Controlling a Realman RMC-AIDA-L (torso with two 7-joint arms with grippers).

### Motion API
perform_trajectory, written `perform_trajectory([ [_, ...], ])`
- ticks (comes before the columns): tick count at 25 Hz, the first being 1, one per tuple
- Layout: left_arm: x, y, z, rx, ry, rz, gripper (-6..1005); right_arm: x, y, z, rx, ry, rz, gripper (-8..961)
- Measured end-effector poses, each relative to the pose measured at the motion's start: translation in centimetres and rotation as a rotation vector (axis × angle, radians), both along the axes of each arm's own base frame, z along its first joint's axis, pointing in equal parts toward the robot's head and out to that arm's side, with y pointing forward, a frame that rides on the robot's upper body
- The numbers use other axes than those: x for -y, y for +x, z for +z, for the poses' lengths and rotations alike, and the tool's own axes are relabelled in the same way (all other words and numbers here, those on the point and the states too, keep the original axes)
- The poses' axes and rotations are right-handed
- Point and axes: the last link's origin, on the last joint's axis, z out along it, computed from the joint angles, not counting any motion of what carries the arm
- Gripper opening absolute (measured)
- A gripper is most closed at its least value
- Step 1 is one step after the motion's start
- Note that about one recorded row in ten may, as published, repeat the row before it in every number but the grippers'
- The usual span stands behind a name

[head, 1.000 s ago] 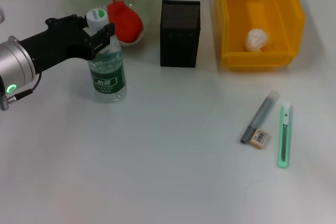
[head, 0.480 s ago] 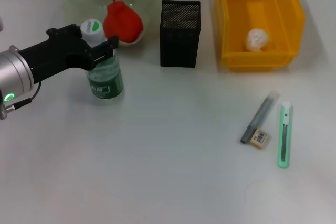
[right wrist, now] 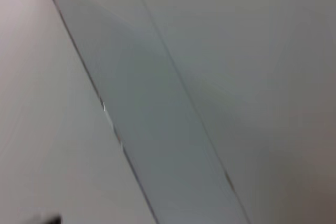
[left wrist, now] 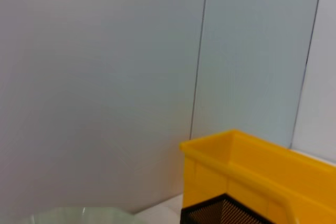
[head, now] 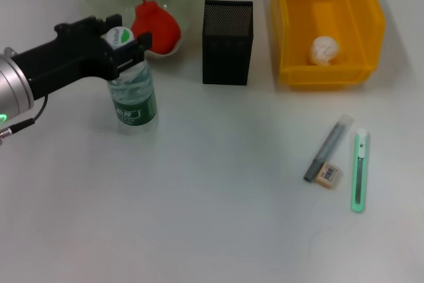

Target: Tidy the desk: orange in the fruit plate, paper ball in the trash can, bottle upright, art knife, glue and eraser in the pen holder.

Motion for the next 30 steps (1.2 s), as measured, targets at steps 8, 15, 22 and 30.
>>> perform_trajectory([
  [8,0.2,0.8,0.3,-0.005,0.005,-0.040,604,-0.7,-4.3,1.0,0.208,-0.143,-0.132,593],
  [15,-0.1,1.3,0.4,-0.004,0.008,-0.054,603,-2.7,-6.3,-0.7,0.567,-0.279,-0.481,594],
  [22,-0.1,1.3,0.5,-0.007,0.011,-0.059,602,-4.0,-5.8,-3.1,0.793,-0.381,-0.645,594],
  [30,-0.2,1.5,0.3,0.025,0.018,-0.067,601,-6.7,-2.8,-7.3,0.873,-0.468,-0.743,593],
])
